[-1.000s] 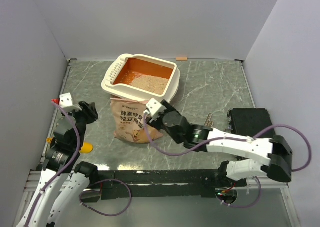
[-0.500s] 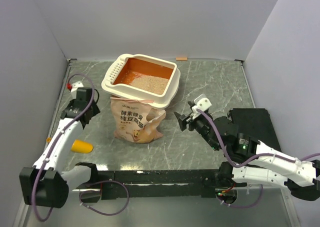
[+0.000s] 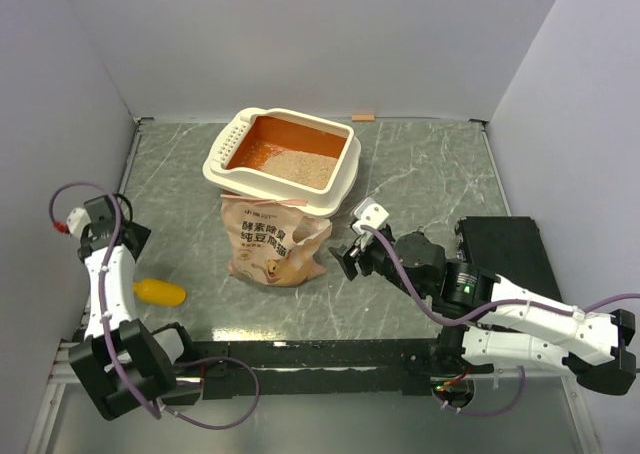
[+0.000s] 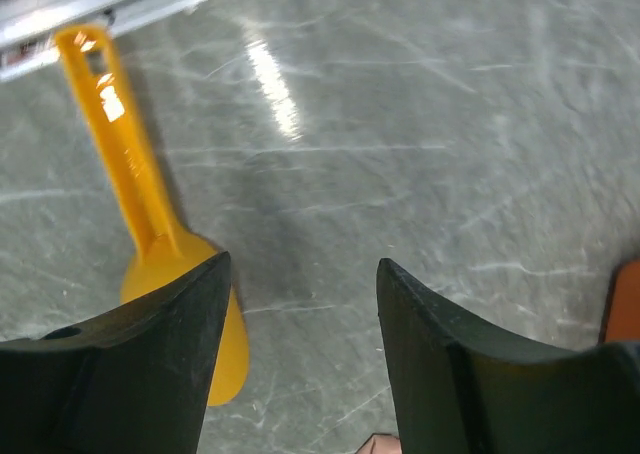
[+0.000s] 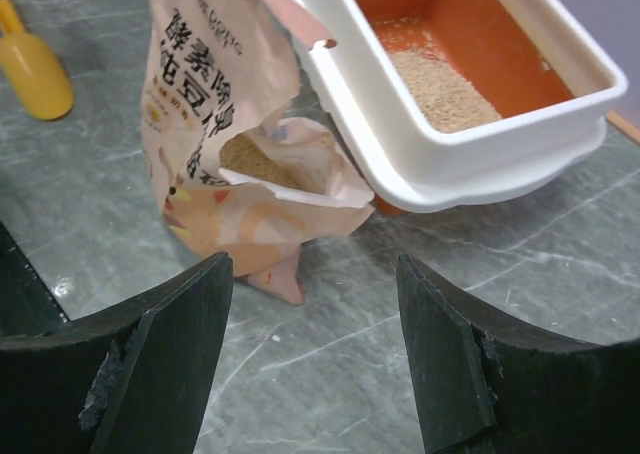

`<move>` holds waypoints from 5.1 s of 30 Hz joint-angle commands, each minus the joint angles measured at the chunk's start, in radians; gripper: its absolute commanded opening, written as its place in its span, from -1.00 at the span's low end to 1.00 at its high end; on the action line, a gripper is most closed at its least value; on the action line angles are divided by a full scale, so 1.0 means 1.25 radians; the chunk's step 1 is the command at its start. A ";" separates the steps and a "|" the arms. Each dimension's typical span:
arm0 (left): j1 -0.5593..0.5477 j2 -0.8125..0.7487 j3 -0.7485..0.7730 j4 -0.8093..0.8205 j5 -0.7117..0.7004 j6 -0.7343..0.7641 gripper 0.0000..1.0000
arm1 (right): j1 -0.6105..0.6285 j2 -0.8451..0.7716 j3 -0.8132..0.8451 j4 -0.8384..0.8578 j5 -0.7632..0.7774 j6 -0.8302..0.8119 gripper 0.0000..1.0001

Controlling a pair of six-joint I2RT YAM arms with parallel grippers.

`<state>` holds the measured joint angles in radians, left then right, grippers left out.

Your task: Fill the litter box with clean litter

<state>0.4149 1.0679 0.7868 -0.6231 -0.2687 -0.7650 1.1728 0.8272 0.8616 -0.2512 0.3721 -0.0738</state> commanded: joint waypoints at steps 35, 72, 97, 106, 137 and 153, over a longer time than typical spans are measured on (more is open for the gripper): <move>0.274 0.253 -0.050 0.031 0.054 -0.070 0.22 | 0.013 0.049 0.014 0.027 -0.116 0.031 0.51; 0.087 -0.160 0.054 0.141 0.546 0.099 -0.98 | 0.013 -0.061 0.060 -0.075 -0.198 0.068 0.56; -0.360 -0.208 0.268 0.359 1.097 0.174 -0.98 | -0.002 -0.022 0.241 -0.038 -0.344 0.088 0.64; -0.528 -0.200 0.236 0.746 1.219 -0.118 -0.98 | -0.011 0.008 0.220 0.087 -0.397 0.070 0.65; -0.698 -0.201 0.174 0.908 1.140 -0.219 -0.98 | -0.030 0.195 0.116 0.522 -0.554 0.252 0.71; -0.705 -0.220 0.239 0.528 1.040 0.066 -0.32 | -0.029 0.158 0.068 0.544 -0.424 0.253 -1.00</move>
<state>-0.4522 0.8196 0.9821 0.4171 1.1103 -0.9798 1.1454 1.0912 0.9745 0.3767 -0.2863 0.2455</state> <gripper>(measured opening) 0.271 0.033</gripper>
